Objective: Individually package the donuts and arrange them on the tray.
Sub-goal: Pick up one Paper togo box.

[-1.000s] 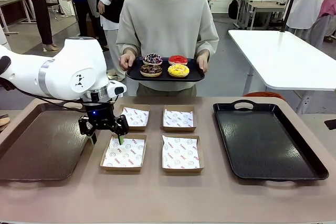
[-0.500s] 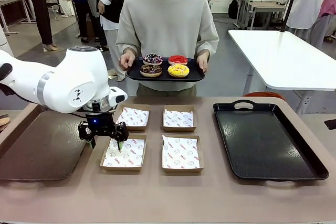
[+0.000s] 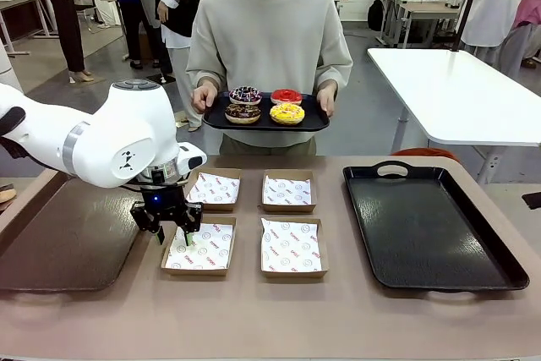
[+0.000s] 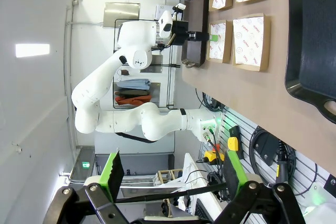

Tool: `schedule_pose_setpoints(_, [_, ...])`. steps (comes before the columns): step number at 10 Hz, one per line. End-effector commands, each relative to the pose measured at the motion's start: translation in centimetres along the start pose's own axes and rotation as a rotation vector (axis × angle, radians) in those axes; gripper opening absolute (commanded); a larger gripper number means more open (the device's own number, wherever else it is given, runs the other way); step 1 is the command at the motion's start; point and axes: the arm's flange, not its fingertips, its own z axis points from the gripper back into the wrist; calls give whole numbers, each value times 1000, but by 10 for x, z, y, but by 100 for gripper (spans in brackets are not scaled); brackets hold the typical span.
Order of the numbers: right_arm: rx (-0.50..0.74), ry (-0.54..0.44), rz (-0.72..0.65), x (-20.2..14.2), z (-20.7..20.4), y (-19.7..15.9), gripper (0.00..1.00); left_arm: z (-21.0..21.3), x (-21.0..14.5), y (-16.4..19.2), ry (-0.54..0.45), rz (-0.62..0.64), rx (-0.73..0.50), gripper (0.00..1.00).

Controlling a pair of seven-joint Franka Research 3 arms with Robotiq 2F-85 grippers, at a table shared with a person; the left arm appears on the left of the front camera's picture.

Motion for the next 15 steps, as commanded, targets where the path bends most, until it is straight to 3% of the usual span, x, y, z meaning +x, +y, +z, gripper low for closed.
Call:
schedule_pose_setpoints(1, [14, 5, 5, -1, 0, 1, 100, 0, -1, -5, -8, 39, 10, 0])
schedule_pose_setpoints(9, [14, 5, 5, -1, 0, 1, 100, 25, -3, -3, 3, 67, -30, 0])
schedule_pose_setpoints(12, [14, 5, 5, -1, 0, 1, 100, 95, 0, -9, 34, 37, -74, 0])
schedule_pose_setpoints(15, [14, 5, 5, -1, 0, 1, 100, 168, 21, -20, -18, 50, -19, 0])
